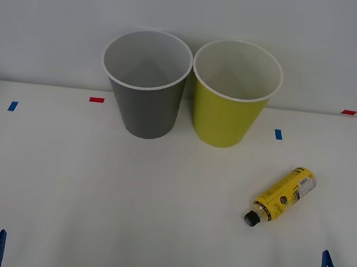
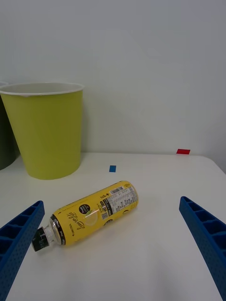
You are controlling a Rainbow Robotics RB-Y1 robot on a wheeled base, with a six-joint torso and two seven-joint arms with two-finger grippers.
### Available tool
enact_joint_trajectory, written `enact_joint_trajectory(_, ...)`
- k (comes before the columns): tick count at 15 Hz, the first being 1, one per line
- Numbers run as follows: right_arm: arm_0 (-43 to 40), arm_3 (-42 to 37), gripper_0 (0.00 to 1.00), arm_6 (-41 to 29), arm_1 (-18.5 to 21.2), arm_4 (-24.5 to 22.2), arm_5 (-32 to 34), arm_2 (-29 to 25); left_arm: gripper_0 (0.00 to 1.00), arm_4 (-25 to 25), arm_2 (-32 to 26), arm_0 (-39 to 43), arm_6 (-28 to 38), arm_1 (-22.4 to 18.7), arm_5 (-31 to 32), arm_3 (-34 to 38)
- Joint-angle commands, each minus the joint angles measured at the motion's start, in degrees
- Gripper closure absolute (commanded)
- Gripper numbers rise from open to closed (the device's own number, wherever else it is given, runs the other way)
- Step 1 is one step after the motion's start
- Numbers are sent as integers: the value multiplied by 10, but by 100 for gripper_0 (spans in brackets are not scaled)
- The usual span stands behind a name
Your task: Put cans in the gray bin and PET bottles in the light green bin.
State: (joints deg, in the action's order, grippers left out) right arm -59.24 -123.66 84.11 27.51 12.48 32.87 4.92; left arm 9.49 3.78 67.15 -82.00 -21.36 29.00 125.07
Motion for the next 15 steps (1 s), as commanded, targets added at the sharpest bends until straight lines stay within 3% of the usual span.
enact_joint_trajectory(1, 0, 0, 0, 0, 0, 0, 0, 0, 0, 0, 0, 0, 0, 0, 0, 0)
enact_joint_trajectory(15, 0, 0, 0, 0, 0, 0, 0, 0, 0, 0, 0, 0, 0, 0, 0, 0)
